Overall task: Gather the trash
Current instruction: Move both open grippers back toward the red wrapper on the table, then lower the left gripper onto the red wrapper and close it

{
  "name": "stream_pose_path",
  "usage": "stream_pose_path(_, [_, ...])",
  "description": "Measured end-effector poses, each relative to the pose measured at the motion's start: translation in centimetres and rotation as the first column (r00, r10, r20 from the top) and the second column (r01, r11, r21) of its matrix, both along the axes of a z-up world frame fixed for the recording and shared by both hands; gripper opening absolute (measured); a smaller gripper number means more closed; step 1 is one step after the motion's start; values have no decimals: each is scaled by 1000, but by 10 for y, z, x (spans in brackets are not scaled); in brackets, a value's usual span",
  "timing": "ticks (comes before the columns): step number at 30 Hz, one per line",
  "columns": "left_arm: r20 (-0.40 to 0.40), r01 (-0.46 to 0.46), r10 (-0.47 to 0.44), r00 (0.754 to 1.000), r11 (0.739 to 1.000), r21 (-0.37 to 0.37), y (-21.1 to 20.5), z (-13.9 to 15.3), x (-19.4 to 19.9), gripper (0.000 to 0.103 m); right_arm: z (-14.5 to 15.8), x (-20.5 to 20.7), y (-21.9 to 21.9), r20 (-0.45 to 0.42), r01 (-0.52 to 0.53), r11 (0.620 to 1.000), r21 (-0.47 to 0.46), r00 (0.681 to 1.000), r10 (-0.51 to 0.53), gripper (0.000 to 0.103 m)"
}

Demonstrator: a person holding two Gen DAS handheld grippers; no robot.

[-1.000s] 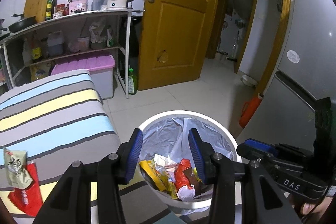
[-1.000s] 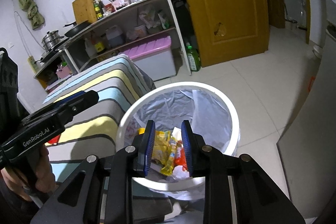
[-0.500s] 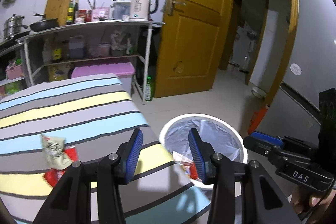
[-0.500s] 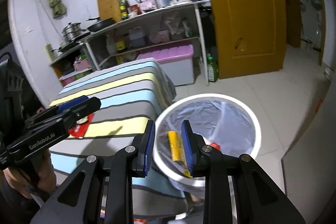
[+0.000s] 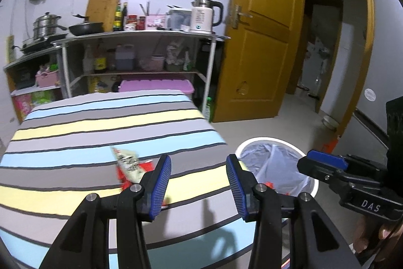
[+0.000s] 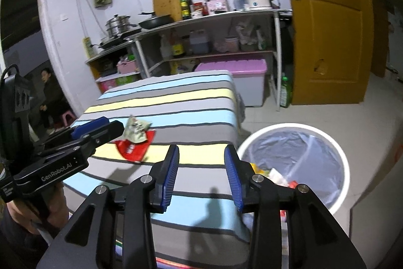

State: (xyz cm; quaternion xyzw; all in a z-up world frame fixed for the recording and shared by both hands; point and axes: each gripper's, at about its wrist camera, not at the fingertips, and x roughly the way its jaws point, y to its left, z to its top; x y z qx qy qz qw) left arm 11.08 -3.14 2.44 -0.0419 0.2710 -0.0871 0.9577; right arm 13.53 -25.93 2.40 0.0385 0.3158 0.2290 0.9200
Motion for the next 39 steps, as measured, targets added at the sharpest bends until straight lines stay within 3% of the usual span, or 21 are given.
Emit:
stream_pose_path(15, [-64, -146, 145, 987, 989, -5, 65, -27, -9, 45, -9, 8, 37, -22, -101, 995, 7, 995, 101, 43])
stream_pose_path(33, [-192, -146, 136, 972, 989, -37, 61, -72, 38, 45, -23, 25, 46, -62, -117, 993, -6, 991, 117, 43])
stream_pose_path(39, [-237, -161, 150, 960, 987, -27, 61, -83, 50, 25, -30, 35, 47, -77, -117, 993, -6, 990, 116, 43])
